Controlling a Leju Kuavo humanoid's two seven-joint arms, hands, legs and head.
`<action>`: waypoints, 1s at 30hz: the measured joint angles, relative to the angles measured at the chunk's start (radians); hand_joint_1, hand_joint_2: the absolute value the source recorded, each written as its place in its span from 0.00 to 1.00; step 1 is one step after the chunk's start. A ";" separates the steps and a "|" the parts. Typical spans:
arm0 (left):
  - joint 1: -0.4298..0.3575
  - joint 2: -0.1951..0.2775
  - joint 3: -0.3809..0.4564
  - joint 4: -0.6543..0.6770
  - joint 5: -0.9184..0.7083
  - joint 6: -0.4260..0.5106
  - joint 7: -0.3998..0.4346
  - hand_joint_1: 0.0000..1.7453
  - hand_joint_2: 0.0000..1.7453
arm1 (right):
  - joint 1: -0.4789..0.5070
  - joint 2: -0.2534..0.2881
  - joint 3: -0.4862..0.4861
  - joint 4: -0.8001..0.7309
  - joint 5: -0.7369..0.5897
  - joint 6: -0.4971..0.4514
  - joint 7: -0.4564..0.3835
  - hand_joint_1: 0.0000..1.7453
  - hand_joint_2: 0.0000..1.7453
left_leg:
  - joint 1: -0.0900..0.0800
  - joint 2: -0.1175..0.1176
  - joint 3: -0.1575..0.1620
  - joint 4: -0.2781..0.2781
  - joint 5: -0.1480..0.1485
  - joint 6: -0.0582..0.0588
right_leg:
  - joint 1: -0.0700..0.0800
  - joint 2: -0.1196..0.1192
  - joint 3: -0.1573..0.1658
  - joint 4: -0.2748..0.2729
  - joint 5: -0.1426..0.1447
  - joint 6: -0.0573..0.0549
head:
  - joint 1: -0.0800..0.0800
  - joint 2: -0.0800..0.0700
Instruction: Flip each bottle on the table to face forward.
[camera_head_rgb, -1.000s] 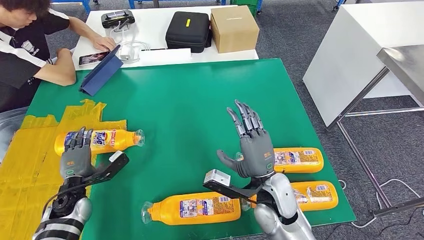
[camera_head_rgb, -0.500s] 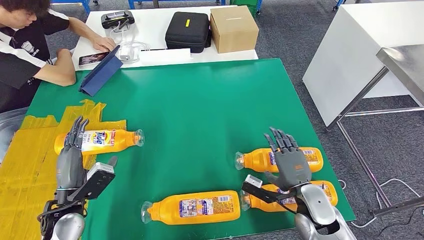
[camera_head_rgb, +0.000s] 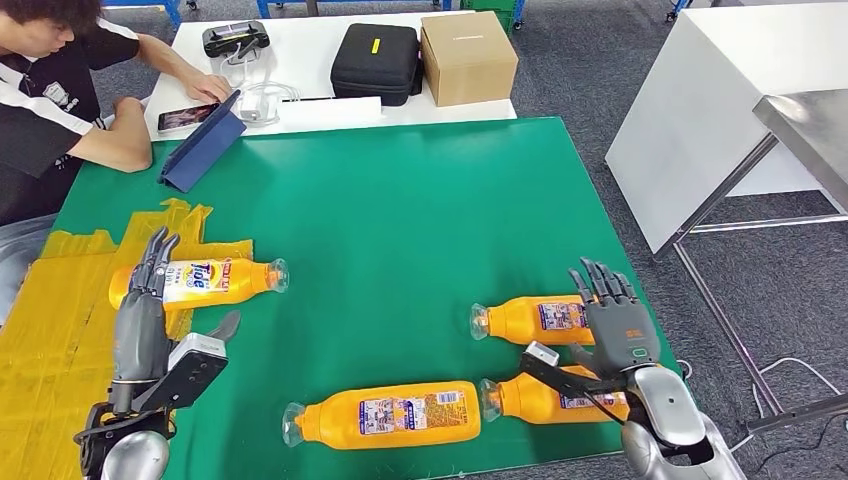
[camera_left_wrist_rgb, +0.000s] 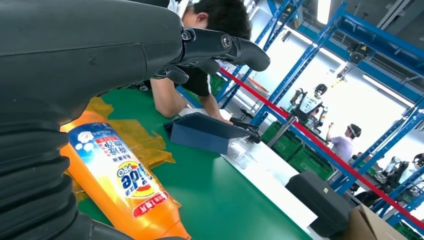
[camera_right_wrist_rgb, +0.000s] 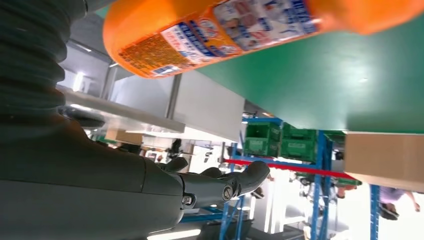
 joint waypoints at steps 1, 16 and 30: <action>0.000 -0.001 -0.002 0.000 0.003 0.000 -0.001 0.00 1.00 | 0.000 -0.002 -0.004 0.004 0.001 0.001 0.002 0.00 1.00 | 0.000 0.000 0.000 0.000 0.000 0.000 | 0.000 0.000 0.000 0.000 0.000 0.000 | 0.000 0.000; -0.006 -0.005 -0.025 0.002 0.050 -0.014 -0.018 0.00 1.00 | -0.056 -0.030 -0.024 0.127 0.012 0.064 0.012 0.00 1.00 | -0.001 0.000 0.000 0.000 0.000 0.000 | -0.001 0.000 0.000 0.000 0.000 0.000 | 0.000 0.000; -0.019 -0.011 -0.040 0.022 0.092 -0.018 -0.037 0.00 1.00 | -0.194 -0.043 0.009 0.293 0.003 0.109 -0.002 0.47 1.00 | -0.001 0.000 0.000 0.000 0.000 0.000 | -0.001 0.000 0.000 0.000 0.000 0.000 | 0.000 0.000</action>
